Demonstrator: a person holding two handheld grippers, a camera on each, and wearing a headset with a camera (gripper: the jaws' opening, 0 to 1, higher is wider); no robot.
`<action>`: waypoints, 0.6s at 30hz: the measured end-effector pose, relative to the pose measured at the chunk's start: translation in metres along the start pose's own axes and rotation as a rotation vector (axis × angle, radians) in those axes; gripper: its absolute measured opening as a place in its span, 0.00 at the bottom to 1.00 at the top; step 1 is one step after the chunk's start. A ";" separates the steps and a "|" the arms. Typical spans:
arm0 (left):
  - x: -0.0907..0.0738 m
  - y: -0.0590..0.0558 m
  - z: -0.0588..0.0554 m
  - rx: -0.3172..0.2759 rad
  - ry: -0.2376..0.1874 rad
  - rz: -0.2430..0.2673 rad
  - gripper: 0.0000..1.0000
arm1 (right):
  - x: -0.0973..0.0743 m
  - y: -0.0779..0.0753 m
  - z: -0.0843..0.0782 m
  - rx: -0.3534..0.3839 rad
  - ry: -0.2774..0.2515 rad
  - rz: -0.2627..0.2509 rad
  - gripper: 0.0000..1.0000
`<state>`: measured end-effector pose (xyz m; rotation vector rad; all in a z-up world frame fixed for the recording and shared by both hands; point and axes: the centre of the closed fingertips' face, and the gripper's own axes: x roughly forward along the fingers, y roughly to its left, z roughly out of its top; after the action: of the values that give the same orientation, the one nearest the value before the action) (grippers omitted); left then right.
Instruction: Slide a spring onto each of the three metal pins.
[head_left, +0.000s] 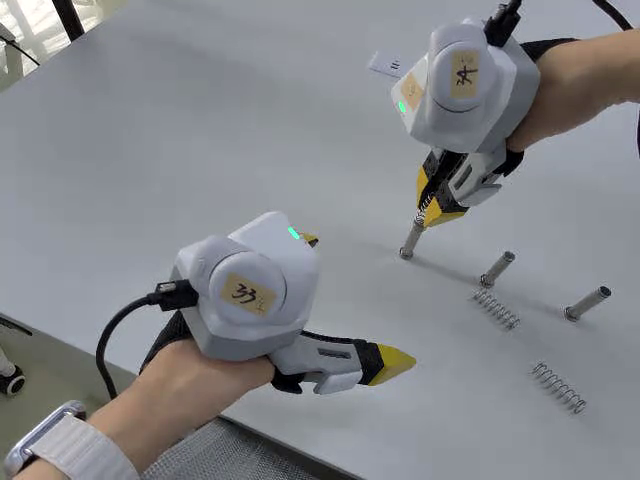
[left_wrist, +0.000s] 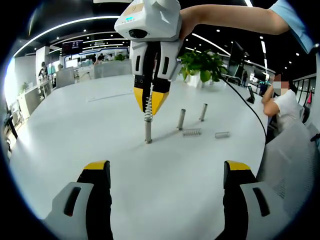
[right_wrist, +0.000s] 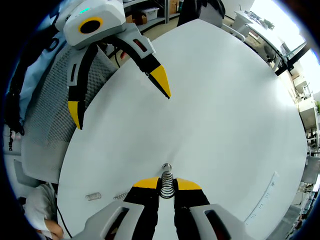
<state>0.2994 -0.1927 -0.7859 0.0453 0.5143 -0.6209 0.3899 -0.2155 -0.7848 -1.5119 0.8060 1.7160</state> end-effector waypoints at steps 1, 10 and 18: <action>0.000 0.000 0.000 -0.001 0.001 0.000 0.92 | 0.001 0.000 0.000 -0.001 0.000 0.001 0.06; 0.000 0.001 -0.002 -0.005 0.005 0.003 0.92 | 0.015 -0.001 -0.001 -0.007 0.014 0.011 0.07; 0.001 0.002 -0.002 -0.008 0.005 0.004 0.92 | 0.028 0.000 -0.003 0.007 0.022 0.021 0.07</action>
<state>0.3001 -0.1910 -0.7883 0.0410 0.5216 -0.6147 0.3901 -0.2152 -0.8128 -1.5247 0.8415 1.7132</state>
